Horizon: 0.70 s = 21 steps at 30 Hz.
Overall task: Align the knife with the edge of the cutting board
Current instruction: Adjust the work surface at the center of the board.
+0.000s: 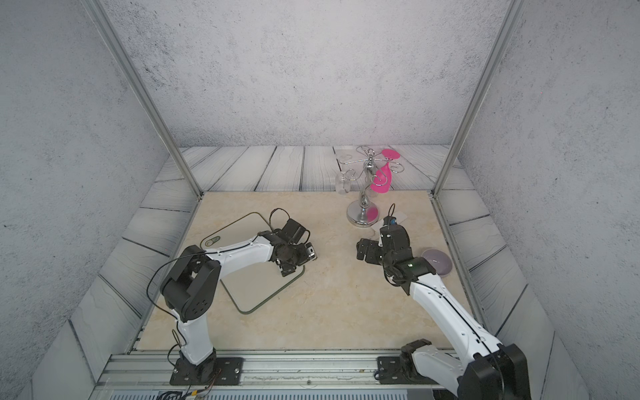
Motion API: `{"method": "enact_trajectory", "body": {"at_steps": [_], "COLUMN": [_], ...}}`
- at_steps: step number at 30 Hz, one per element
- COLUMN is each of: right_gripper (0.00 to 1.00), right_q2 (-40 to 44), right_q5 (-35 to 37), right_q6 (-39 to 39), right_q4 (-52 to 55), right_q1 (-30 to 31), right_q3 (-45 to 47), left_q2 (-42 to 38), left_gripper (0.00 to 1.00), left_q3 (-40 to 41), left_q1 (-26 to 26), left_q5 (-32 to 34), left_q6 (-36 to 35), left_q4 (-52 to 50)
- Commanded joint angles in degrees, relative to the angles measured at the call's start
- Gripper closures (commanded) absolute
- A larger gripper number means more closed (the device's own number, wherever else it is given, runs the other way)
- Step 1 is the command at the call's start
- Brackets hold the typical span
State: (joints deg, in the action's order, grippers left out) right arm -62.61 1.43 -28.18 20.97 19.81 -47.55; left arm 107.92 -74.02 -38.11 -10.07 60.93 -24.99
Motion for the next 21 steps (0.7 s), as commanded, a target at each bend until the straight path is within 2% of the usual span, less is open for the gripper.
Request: {"method": "enact_trajectory", "body": {"at_steps": [1,5,15,18,21], "right_gripper": [0.01,0.01,0.01,0.01,0.01], "right_q2": [-0.1,-1.1,-3.6,-4.5,-5.1], "right_q5": [0.2,-0.7,-0.9,-0.8,-0.7], "right_q6": [1.2,1.9,1.7,1.7,1.7], "right_q4": [0.4,-0.3,-1.3,-1.3,-1.3], "right_q1": [0.3,0.5,2.3,2.9,3.3], "right_q3": [0.5,0.6,0.9,0.8,0.6], "left_q2": [-3.6,-11.0,-32.1,-35.1,-34.4], "left_gripper": [0.00,0.00,0.00,0.00,0.00], "left_q3": [-1.8,4.1,26.8,31.4,33.8], "left_q1": [1.3,6.7,28.8,30.8,31.1], "left_q5": [1.2,1.7,3.0,6.0,4.3], "left_q6": [-5.2,-9.1,-18.0,-17.5,-16.2], "left_q4": [-2.1,-3.8,-8.7,-8.7,-6.0]}}
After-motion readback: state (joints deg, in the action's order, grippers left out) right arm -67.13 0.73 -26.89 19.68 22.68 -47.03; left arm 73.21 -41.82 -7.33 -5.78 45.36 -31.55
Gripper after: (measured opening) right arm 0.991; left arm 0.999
